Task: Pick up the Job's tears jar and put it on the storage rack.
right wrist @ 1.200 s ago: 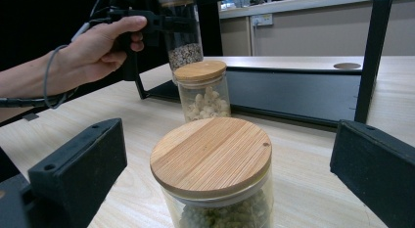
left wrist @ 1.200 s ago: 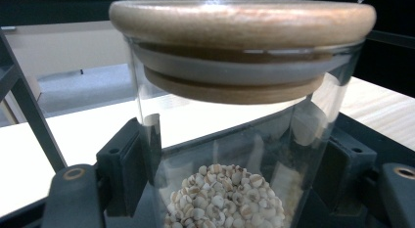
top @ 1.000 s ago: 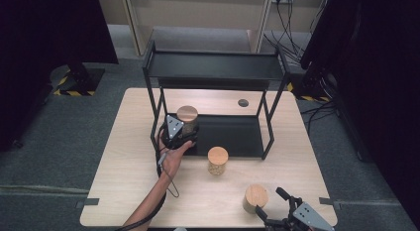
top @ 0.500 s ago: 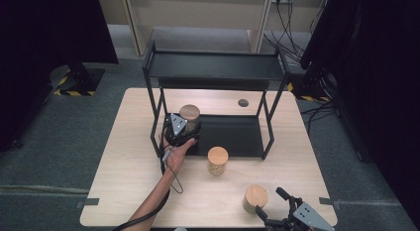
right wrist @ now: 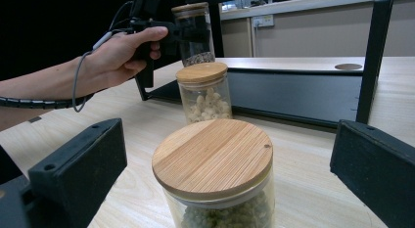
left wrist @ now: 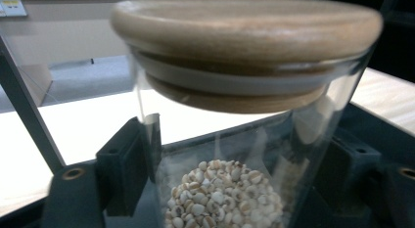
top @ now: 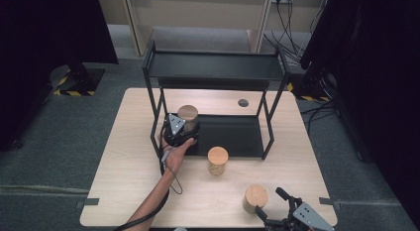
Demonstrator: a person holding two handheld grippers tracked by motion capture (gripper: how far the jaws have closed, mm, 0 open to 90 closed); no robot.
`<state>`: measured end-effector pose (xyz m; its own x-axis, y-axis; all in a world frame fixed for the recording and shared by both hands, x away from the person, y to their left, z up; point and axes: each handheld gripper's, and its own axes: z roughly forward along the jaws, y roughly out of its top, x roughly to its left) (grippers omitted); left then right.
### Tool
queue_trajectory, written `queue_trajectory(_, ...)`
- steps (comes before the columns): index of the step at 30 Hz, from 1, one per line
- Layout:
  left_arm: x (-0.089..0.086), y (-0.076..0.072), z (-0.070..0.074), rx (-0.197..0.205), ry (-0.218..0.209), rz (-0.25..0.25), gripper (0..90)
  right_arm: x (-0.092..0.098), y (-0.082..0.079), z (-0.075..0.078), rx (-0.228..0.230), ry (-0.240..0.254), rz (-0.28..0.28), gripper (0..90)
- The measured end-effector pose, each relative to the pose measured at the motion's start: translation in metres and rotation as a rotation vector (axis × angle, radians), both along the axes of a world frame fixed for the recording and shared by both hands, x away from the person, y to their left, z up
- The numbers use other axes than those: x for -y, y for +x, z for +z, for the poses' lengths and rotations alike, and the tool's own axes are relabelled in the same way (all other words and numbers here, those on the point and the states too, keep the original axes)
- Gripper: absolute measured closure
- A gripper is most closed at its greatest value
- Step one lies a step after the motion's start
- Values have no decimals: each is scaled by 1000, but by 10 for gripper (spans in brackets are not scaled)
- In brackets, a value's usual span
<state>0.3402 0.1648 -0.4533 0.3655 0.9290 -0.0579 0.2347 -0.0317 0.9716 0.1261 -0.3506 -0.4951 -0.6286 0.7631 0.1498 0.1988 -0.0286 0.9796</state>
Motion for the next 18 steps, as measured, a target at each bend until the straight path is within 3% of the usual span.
queue_trajectory(2,1,-2,2,-5,-10,7,115,0,0,0,-1,1,0,5)
queue_trajectory(5,8,-11,11,-2,30,1,55,0,0,0,0,-1,3,5)
queue_trajectory(7,10,-13,13,-5,35,10,5,0,0,0,3,-2,5,5)
queue_trajectory(18,12,-27,21,-7,48,45,2,0,0,0,4,0,4,5)
